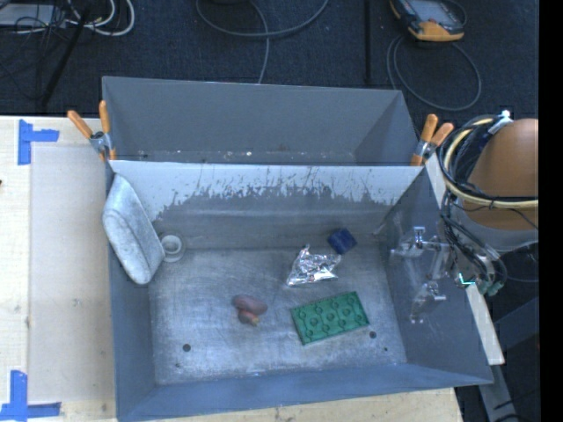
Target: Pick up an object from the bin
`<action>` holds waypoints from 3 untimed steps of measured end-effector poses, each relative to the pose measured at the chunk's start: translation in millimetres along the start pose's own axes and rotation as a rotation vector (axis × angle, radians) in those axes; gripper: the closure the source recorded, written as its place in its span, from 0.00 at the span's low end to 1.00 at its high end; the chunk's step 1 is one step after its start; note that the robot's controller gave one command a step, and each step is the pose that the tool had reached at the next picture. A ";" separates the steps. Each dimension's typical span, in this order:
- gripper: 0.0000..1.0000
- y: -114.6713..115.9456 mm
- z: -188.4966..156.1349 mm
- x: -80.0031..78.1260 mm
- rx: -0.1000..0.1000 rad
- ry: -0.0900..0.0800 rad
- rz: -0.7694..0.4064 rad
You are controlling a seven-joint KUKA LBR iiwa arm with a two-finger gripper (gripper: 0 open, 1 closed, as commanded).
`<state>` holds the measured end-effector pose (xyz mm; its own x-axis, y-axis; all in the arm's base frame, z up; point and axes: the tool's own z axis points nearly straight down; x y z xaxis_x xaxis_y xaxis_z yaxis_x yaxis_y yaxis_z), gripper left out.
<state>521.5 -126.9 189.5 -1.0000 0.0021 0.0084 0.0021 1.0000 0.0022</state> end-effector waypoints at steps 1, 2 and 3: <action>0.00 82.4 119.9 7.5 0.003 -0.013 -0.243; 0.00 84.5 88.5 3.0 0.003 -0.011 -0.258; 0.00 90.4 89.9 -19.3 0.002 -0.010 -0.215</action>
Offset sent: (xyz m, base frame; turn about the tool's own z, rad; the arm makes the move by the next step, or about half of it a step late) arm -0.0102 0.0812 -0.1195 -0.2436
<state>540.3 -36.3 99.6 -0.9775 -0.2111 -0.0022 -0.2111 0.9775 0.0005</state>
